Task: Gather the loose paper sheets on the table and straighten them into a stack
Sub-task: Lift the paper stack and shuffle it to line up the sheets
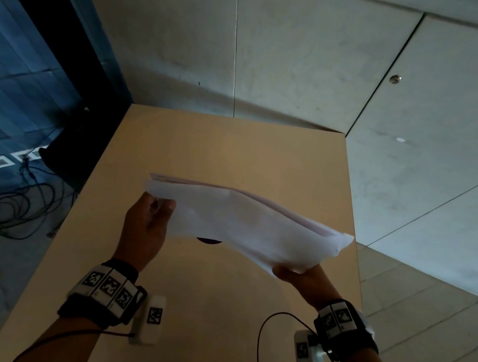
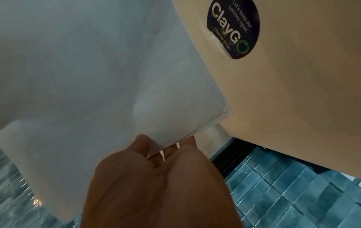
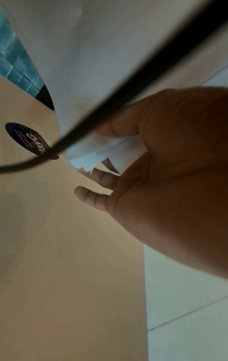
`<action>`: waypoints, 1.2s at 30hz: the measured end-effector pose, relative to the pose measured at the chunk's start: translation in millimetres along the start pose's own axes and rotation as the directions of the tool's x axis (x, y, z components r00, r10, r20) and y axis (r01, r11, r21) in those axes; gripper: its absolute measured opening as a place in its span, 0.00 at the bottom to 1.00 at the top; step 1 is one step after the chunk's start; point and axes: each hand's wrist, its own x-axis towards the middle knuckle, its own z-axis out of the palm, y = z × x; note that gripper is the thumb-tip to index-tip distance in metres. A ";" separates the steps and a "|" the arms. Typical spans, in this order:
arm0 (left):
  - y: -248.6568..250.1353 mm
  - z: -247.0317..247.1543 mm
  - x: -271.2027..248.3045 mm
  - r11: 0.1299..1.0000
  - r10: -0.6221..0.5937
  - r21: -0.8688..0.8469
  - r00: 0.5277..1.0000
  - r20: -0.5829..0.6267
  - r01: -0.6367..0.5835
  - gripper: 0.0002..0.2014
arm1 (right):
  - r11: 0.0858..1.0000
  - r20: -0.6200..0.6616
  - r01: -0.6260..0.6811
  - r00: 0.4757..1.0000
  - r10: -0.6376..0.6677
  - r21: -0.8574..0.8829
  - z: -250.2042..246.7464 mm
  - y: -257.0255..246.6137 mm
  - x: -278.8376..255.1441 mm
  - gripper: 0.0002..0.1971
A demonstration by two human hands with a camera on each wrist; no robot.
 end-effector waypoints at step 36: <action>10.2 22.4 3.7 0.989 0.138 0.051 0.990 -0.024 -0.137 0.11 | 0.956 -0.327 0.066 0.931 -0.161 -0.285 -34.1 -33.1 4.1 0.06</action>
